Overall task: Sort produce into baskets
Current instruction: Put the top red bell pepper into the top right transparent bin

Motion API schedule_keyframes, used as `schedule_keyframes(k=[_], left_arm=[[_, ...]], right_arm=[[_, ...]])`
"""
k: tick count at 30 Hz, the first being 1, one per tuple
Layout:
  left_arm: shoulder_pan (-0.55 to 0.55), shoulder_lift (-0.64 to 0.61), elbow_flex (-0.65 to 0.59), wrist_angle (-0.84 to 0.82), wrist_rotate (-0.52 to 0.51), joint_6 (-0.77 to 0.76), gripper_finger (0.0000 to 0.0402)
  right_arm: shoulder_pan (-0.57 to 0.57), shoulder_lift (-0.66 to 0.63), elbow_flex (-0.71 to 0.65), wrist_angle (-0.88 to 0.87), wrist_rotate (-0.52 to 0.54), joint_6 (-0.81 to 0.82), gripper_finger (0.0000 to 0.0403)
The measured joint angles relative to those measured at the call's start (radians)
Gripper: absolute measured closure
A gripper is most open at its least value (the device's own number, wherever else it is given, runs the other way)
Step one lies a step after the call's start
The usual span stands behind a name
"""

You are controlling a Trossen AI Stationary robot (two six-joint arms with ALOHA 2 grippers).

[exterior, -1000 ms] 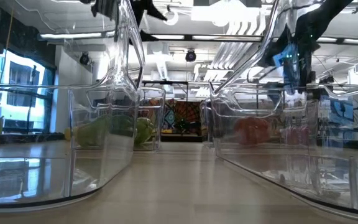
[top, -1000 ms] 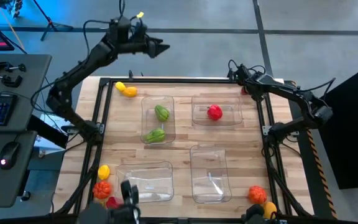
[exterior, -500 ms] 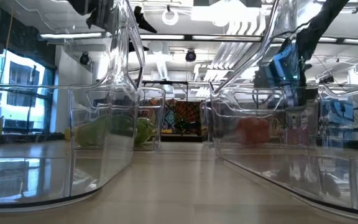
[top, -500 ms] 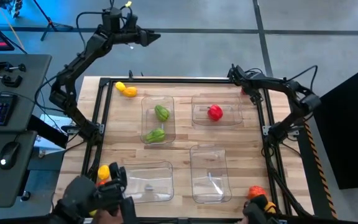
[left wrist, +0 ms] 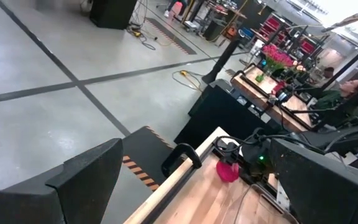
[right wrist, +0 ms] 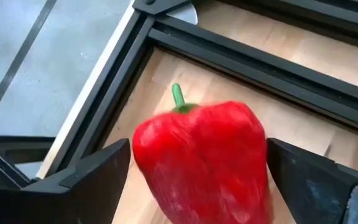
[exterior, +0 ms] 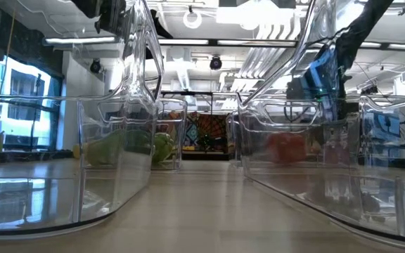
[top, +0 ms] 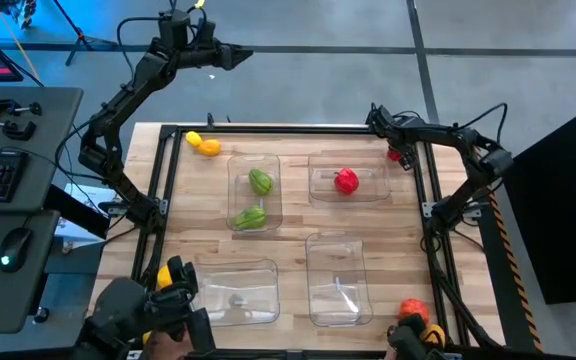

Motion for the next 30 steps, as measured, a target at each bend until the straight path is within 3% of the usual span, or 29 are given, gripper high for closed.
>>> schedule_keyframes(k=[11, 19, 30], left_arm=[[0.000, 0.000, 0.000, 0.000, 0.000, 0.017, 0.0011], [0.000, 0.000, 0.000, -0.001, 0.019, 0.018, 0.0011], [0.000, 0.000, 0.000, -0.001, 0.020, 0.018, 0.0011]], right_arm=[[-0.002, 0.000, 0.000, -0.102, 0.023, 0.013, 0.0043], [-0.001, 0.005, 0.000, -0.121, -0.018, -0.014, 0.0043], [-0.001, 0.103, 0.003, -0.072, -0.109, -0.100, 0.0043]])
